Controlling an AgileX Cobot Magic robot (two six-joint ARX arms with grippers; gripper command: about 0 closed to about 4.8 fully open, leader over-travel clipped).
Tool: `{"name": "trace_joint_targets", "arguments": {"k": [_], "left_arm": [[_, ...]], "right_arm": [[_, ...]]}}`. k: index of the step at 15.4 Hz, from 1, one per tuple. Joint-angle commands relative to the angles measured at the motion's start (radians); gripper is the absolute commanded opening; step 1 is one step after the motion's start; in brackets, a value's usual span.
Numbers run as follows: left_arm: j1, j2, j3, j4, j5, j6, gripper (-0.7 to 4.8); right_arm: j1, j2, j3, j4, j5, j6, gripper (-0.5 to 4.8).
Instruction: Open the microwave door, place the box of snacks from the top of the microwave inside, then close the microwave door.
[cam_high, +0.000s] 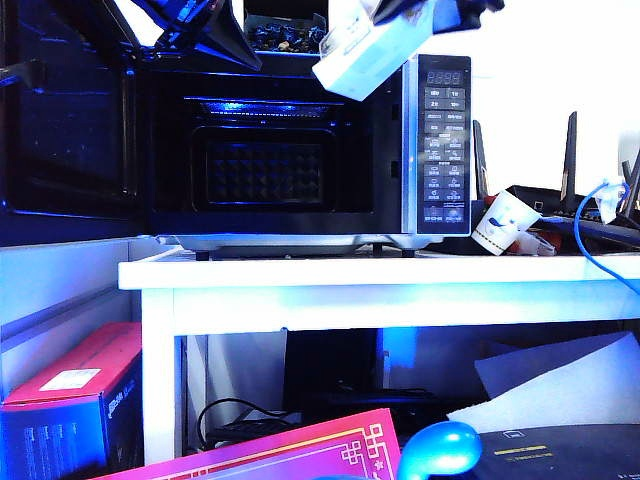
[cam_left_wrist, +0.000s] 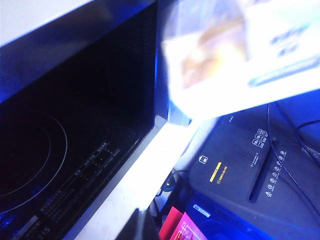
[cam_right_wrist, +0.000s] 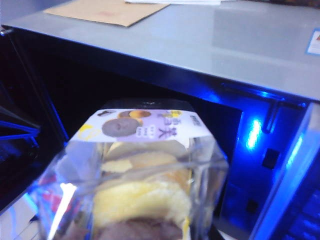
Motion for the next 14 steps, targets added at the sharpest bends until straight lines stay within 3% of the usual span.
{"name": "trace_joint_targets", "arguments": {"k": [1,7,14], "left_arm": [[0.000,-0.004,0.002,0.009,0.007,0.001,-0.06],[0.000,-0.005,0.002,0.010,0.007,0.000,-0.06],[0.000,-0.005,0.002,0.013,0.008,0.000,-0.06]], "right_arm": [[0.013,0.006,-0.090,0.227,-0.001,0.030,2.52],[0.058,0.190,-0.093,0.404,-0.002,0.030,2.52],[0.089,0.402,-0.092,0.739,0.056,0.054,2.52]]}}
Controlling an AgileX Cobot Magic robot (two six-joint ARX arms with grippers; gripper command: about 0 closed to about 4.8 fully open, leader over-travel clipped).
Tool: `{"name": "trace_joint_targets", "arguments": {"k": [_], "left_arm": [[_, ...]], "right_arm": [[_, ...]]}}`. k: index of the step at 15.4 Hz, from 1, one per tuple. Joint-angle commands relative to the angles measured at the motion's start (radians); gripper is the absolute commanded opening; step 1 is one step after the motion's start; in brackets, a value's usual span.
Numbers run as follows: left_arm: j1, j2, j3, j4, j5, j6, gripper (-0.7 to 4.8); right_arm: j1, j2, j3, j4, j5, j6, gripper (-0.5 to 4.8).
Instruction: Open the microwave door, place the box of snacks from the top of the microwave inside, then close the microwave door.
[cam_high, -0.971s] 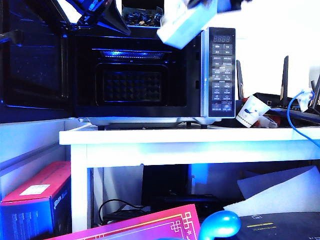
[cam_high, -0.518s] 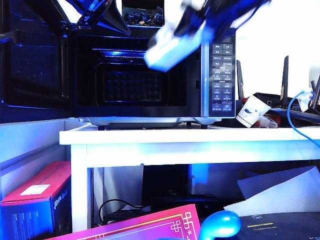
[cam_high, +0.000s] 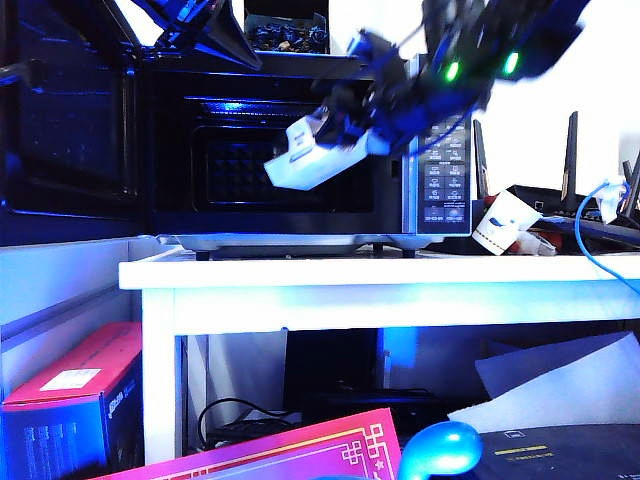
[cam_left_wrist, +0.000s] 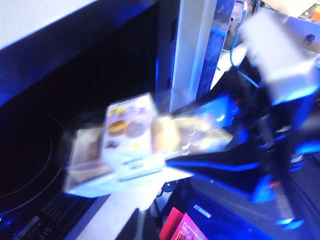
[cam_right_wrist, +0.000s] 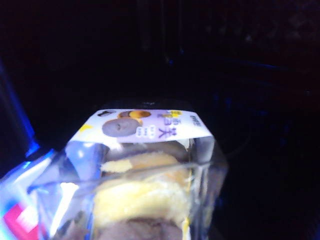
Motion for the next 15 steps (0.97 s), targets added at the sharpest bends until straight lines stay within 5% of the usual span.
{"name": "trace_joint_targets", "arguments": {"k": [1,8,15], "left_arm": [[0.000,-0.005,0.002,0.009,0.007,0.000,-0.06],[0.000,-0.005,0.002,0.013,0.010,-0.003,-0.06],[0.000,-0.005,0.002,0.014,0.010,-0.011,-0.06]], "right_arm": [[0.023,0.056,0.009,0.188,0.036,0.011,2.52],[0.066,0.153,0.018,0.352,0.186,-0.002,2.52],[0.073,0.309,0.304,0.189,0.183,0.008,2.52]]}}
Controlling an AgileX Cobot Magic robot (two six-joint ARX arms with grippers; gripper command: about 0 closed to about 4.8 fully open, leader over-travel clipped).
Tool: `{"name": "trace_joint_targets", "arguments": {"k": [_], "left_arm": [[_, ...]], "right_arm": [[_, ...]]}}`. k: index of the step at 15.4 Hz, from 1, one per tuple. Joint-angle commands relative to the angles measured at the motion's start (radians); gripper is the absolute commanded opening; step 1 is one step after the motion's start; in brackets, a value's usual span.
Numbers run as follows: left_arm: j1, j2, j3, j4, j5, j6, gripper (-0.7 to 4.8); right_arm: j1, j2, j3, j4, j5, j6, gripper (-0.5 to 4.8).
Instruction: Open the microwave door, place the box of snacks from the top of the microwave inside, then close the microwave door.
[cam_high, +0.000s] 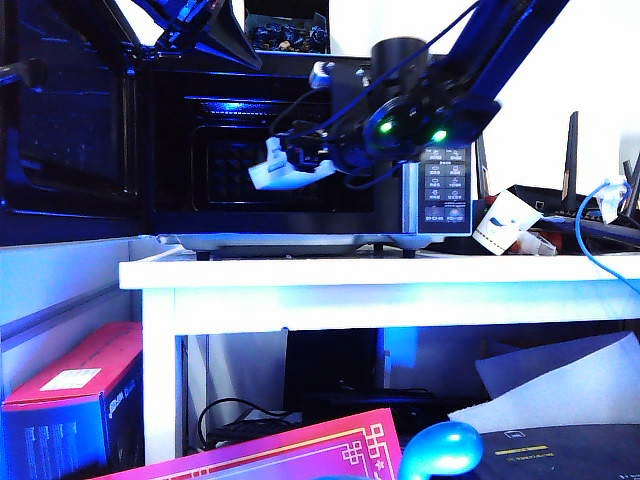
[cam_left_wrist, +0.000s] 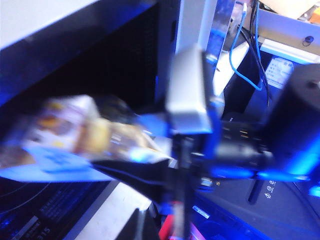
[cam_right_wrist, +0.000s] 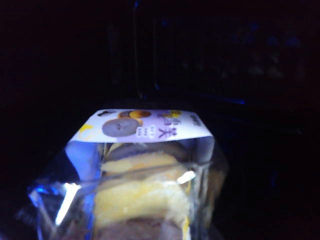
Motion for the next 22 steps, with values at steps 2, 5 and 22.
{"name": "trace_joint_targets", "arguments": {"k": [2,5,22], "left_arm": [[0.000,-0.005,0.002,0.013,0.007,-0.003,-0.06],[0.000,-0.005,0.002,0.024,0.006,-0.003,-0.06],[0.000,-0.005,0.002,0.030,0.005,-0.006,-0.06]], "right_arm": [[0.007,0.095,0.136,-0.002,0.002,0.015,2.52],[0.007,0.209,0.332,-0.108,0.002,0.029,2.52],[0.063,0.281,0.487,-0.167,0.137,-0.055,2.52]]}}
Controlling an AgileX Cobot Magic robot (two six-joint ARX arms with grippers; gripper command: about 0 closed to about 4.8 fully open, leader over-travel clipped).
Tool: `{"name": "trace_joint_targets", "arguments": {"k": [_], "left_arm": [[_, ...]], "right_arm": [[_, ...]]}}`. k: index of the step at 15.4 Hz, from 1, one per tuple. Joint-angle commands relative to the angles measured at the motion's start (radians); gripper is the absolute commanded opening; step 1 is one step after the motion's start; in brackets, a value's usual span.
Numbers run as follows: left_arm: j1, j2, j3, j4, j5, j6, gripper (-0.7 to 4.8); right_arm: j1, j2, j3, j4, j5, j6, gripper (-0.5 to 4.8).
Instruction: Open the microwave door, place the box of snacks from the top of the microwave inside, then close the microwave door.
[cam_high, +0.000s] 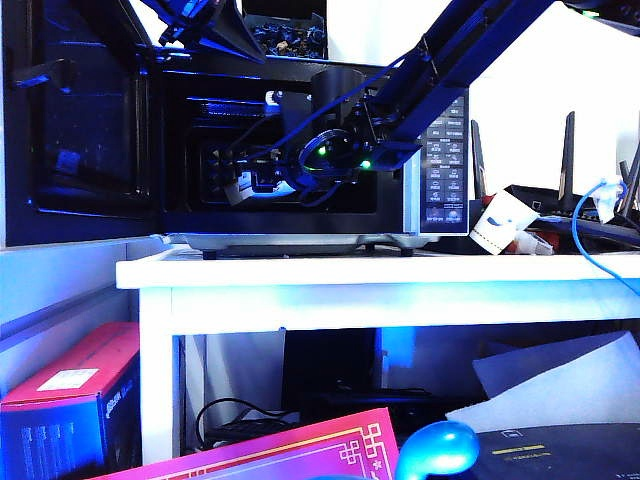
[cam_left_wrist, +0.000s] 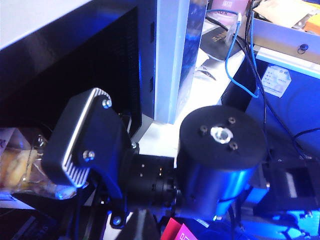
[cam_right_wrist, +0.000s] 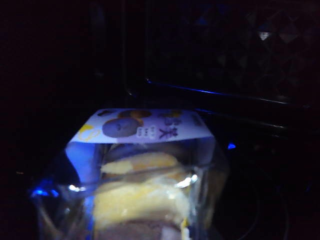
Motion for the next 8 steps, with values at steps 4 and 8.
{"name": "trace_joint_targets", "arguments": {"k": [4,8], "left_arm": [[0.003,-0.003,0.001,-0.002,0.004,0.000,-0.06],[0.003,-0.003,0.001,-0.001,0.003,0.000,-0.06]], "right_arm": [[-0.036,-0.003,0.006,0.054,0.035,-0.003,2.52],[-0.045,-0.003,0.006,0.067,0.051,-0.015,2.52]]}}
